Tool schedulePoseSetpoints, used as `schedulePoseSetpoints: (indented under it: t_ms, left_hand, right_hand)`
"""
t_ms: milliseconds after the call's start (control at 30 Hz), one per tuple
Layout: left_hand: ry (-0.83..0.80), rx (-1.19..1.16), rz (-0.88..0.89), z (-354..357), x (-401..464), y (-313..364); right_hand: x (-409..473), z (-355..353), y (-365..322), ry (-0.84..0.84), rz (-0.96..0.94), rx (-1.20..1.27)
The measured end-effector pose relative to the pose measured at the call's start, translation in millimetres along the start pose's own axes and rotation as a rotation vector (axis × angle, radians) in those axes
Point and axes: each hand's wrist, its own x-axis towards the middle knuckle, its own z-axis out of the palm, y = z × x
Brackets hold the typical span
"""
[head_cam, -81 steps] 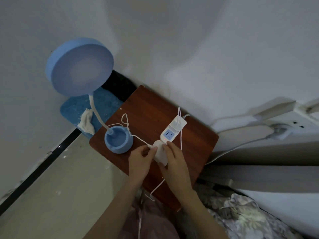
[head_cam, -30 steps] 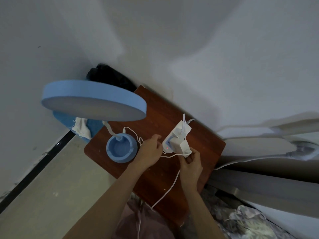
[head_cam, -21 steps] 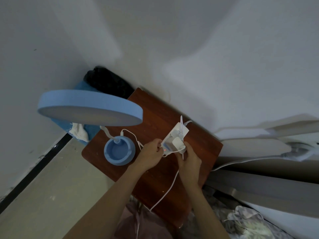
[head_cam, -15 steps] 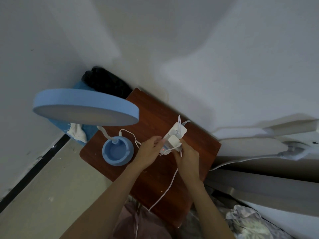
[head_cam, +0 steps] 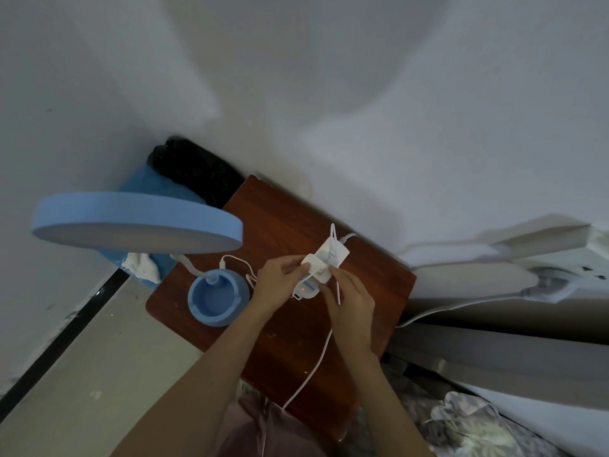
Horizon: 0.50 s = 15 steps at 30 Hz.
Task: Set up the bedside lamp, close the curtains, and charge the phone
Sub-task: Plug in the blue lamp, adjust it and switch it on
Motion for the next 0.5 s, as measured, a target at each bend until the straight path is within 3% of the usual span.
schedulePoseSetpoints:
  t_ms: [500]
  left_hand:
    - [-0.022,0.085,-0.033,8,-3,-5]
  right_hand:
    - [-10,-1,20,-0.045,-0.048,-0.068]
